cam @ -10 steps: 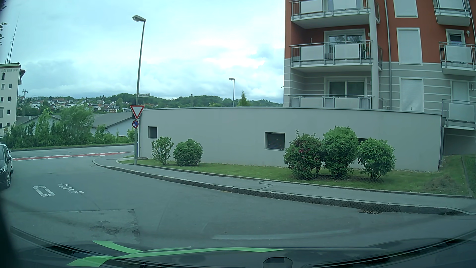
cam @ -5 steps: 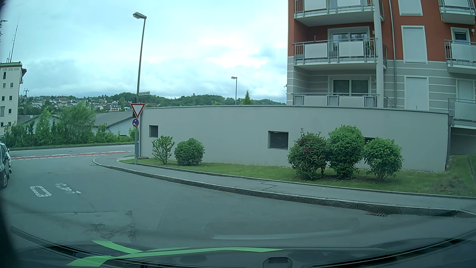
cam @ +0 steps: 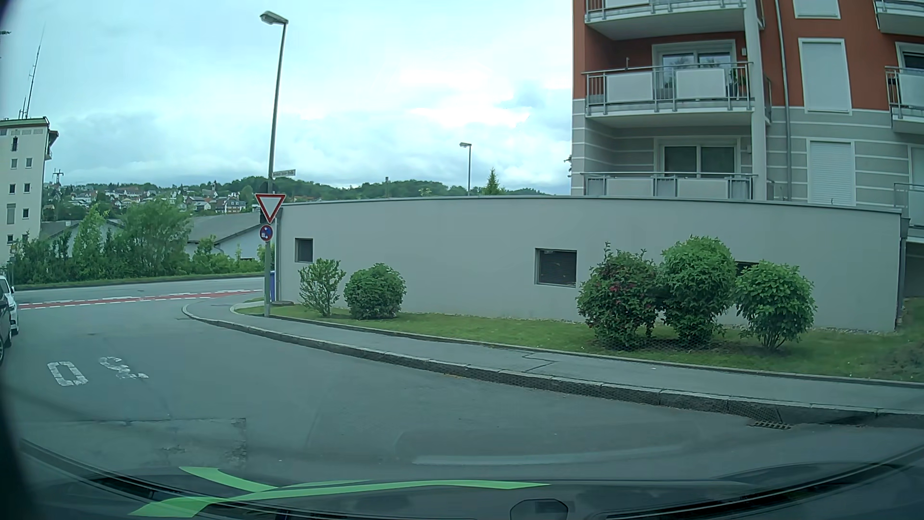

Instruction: Follow the waypoints while adhering to traffic rules and regulations

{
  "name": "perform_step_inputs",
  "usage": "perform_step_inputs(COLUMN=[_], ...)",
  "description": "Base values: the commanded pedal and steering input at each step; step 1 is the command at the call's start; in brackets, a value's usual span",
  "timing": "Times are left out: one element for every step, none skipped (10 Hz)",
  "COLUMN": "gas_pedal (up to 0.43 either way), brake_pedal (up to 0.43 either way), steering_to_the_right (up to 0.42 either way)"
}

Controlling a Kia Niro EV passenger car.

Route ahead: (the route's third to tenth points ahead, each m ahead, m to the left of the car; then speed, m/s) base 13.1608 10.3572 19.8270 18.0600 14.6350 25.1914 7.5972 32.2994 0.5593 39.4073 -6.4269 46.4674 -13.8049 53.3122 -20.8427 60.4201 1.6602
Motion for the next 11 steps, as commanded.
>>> perform_step_inputs(gas_pedal=[0.000,0.000,0.000,0.000,0.000,0.000,0.000,0.000,0.000,0.000,0.000], brake_pedal=[0.000,0.000,0.000,0.000,0.000,0.000,0.000,0.000,0.000,0.000,0.000], steering_to_the_right=[-0.145,-0.153,-0.162,-0.174,-0.191,-0.201,-0.212,-0.231,-0.247,-0.269,-0.282])
